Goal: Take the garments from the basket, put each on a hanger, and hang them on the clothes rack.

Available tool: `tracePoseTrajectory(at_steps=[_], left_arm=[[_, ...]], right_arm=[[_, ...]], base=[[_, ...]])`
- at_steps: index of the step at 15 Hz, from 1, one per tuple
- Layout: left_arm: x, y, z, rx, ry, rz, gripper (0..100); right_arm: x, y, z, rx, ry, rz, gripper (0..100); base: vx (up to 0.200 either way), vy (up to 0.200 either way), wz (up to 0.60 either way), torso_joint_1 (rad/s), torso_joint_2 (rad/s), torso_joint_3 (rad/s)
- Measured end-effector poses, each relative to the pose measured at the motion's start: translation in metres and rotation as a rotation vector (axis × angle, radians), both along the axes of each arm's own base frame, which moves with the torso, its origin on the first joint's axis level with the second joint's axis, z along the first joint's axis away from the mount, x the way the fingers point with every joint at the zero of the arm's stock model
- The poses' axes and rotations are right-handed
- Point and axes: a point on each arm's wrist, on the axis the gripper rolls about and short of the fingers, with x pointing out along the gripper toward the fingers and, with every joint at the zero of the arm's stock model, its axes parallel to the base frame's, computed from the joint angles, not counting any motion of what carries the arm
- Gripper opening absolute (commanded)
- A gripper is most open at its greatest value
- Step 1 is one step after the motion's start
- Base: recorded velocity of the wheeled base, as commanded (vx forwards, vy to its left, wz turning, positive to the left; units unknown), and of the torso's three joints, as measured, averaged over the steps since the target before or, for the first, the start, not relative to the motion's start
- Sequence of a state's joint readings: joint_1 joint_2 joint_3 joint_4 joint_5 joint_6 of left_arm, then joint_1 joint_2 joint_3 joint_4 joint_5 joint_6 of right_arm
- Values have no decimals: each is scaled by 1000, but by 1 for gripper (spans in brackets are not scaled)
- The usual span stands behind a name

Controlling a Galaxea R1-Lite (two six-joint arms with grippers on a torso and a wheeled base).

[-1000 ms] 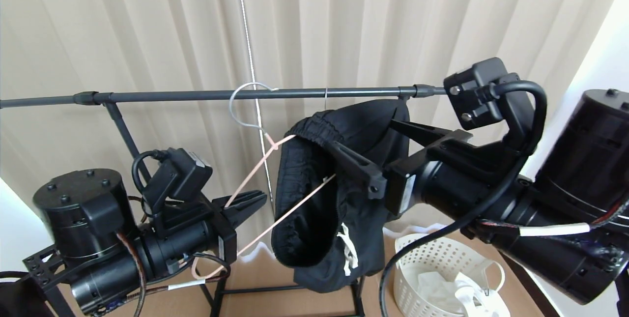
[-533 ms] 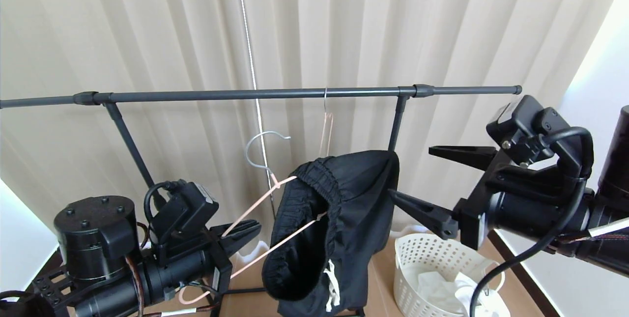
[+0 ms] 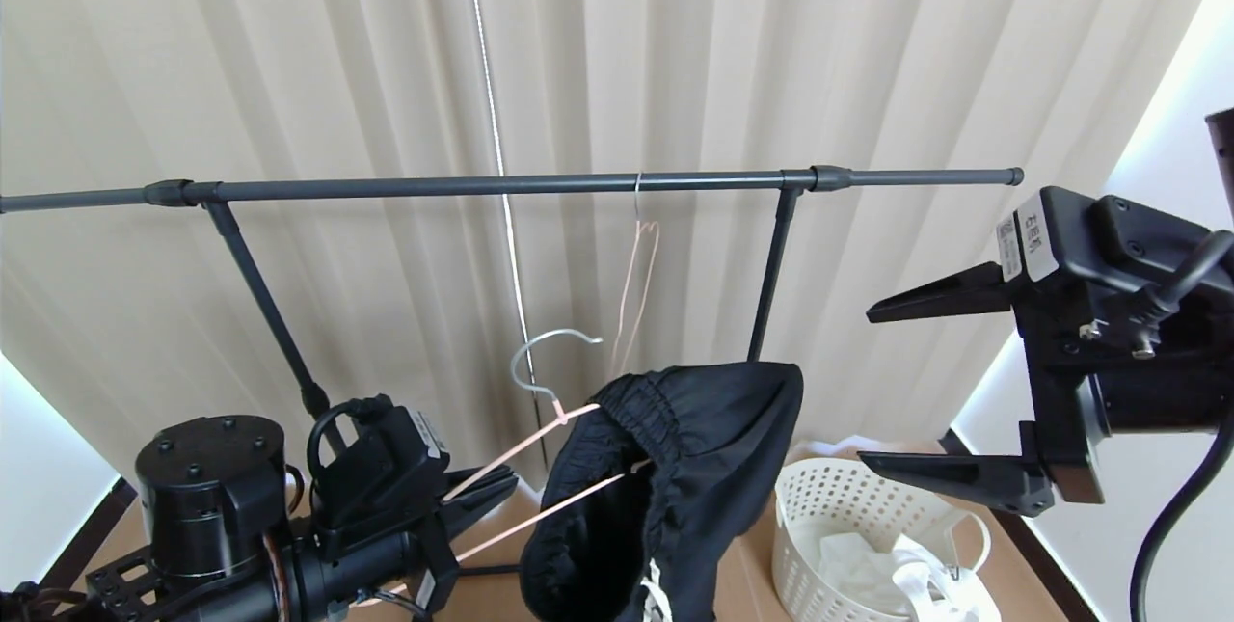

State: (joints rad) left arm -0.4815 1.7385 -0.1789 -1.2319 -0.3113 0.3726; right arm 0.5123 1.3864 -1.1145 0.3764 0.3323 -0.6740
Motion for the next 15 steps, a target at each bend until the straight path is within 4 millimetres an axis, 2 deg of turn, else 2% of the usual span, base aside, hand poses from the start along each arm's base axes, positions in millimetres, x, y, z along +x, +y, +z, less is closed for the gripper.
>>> tracePoseTrajectory(at_steps=[3, 7, 10, 15], left_arm=[[-4, -7, -3, 7, 0, -53, 0], [-8, -11, -2, -17, -35, -124, 0], [-12, -14, -2, -24, -53, -141, 0], [-14, -15, -2, -26, -54, -149, 0]], right_arm=[[24, 12, 13, -13, 63, 142, 100], [54, 37, 1, 10, 157, 210, 100], [58, 54, -9, 15, 235, 208, 100], [57, 70, -19, 9, 293, 218, 100]], base=[[0, 0, 0, 0, 0, 0], [0, 0, 0, 0, 0, 0], [0, 0, 0, 0, 0, 0], [0, 0, 0, 0, 0, 0]])
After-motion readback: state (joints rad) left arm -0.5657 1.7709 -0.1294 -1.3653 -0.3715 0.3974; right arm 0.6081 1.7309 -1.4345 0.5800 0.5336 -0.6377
